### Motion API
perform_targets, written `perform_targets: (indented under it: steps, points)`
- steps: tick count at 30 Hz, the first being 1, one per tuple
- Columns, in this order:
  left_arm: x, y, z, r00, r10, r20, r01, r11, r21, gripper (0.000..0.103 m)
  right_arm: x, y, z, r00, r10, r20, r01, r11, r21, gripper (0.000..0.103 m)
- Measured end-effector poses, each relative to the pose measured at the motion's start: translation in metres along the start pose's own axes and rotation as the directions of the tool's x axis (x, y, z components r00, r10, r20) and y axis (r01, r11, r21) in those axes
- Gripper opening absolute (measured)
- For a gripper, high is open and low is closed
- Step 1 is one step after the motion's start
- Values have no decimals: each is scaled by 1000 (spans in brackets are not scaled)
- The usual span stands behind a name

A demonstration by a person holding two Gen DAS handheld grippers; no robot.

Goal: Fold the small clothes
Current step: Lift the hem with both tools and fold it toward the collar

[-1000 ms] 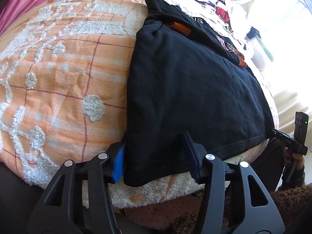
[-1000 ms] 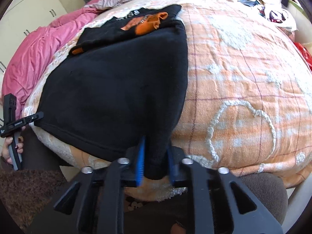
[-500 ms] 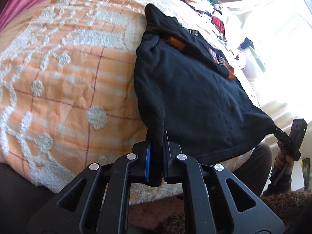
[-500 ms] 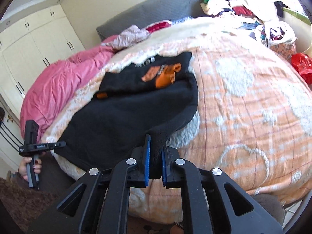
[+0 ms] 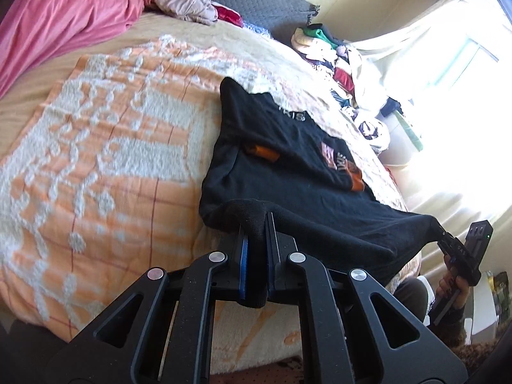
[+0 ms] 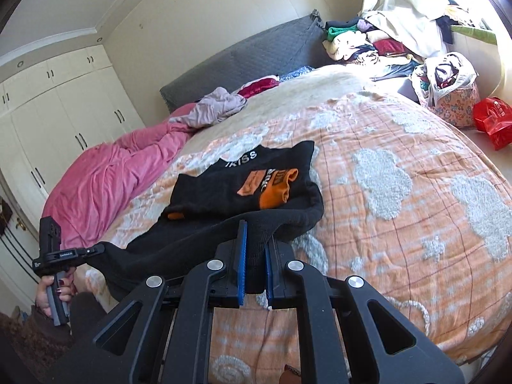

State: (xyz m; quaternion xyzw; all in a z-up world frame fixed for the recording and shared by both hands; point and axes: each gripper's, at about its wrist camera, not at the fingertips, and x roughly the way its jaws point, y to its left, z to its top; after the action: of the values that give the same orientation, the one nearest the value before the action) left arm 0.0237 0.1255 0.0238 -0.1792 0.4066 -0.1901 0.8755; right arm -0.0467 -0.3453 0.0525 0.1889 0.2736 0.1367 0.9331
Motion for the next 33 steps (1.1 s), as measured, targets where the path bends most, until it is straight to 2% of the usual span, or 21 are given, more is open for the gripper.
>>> perform_targets:
  steps: [19, 33]
  points:
    - [10, -21, 78, 989, 63, 134, -76, 993, 88, 3, 39, 11, 62, 990, -99, 97, 108, 990, -92, 8]
    - [35, -27, 119, 981, 90, 174, -112, 987, 118, 3, 84, 2, 93, 984, -149, 103, 157, 985, -77, 8]
